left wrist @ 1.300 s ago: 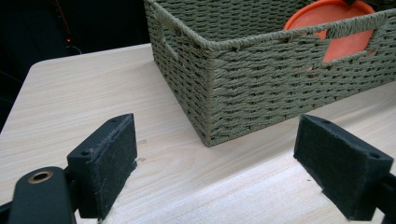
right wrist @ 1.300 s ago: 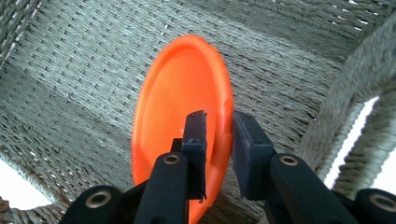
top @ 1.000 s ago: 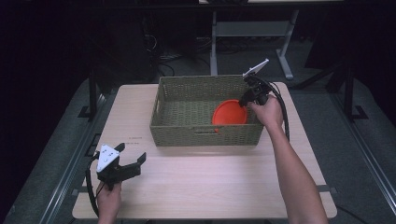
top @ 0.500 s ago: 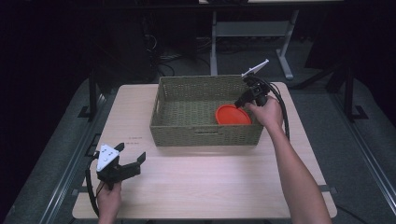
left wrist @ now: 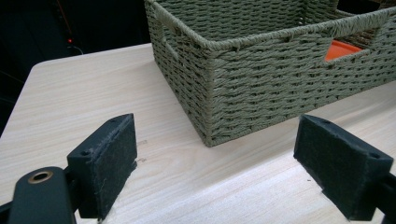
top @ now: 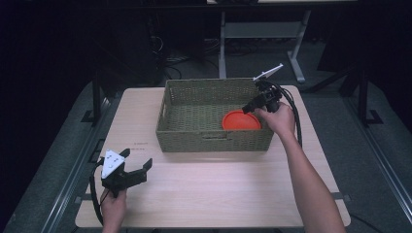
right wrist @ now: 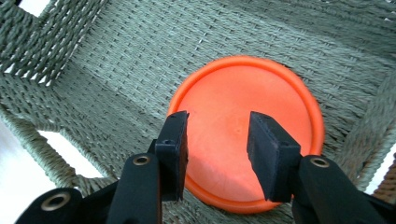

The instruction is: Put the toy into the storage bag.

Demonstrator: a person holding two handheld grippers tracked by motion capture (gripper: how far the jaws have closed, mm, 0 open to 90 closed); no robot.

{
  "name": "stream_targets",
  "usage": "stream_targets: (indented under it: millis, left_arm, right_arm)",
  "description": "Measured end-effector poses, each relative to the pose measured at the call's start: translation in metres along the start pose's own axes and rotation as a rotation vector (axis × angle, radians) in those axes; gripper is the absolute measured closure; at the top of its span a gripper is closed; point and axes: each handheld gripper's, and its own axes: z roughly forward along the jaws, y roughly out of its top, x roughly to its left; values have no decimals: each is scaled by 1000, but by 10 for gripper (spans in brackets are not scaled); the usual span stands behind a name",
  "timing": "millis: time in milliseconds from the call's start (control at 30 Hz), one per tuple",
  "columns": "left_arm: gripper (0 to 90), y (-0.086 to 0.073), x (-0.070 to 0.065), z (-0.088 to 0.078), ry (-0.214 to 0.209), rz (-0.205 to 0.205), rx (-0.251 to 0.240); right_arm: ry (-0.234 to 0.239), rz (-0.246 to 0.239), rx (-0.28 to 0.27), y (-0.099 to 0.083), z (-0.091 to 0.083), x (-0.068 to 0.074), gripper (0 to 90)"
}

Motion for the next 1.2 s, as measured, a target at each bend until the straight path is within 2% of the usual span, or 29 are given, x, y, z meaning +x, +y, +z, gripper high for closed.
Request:
stream_targets:
  millis: [133,267,400,533,700,1033,1200]
  left_arm:
    - [128,-1,1,-2,-1,-3,0]
    - [128,0,1,-2,2,-13,-8]
    - [127,0,-1,-1,1,-1,1]
    - [128,0,-1,-1,2,12,4]
    - [127,0,-1,-2,3,2,-2]
    - [127,0,-1,-1,4,3,0]
    - [128,0,-1,-1,5,8,2]
  right_arm:
    - [28,13,-16,-3,-2,-2,553]
    - [23,11,-16,-5,-5,-1,535]
    - [18,4,-20,-6,-7,1,486]
    - [-6,-4,-16,-7,-8,2,469]
    - [-24,-10,-10,-9,-8,2,426]
    - [-20,-13,-27,-13,-12,0,363]
    - [-10,-34,-39,-15,-18,4,334]
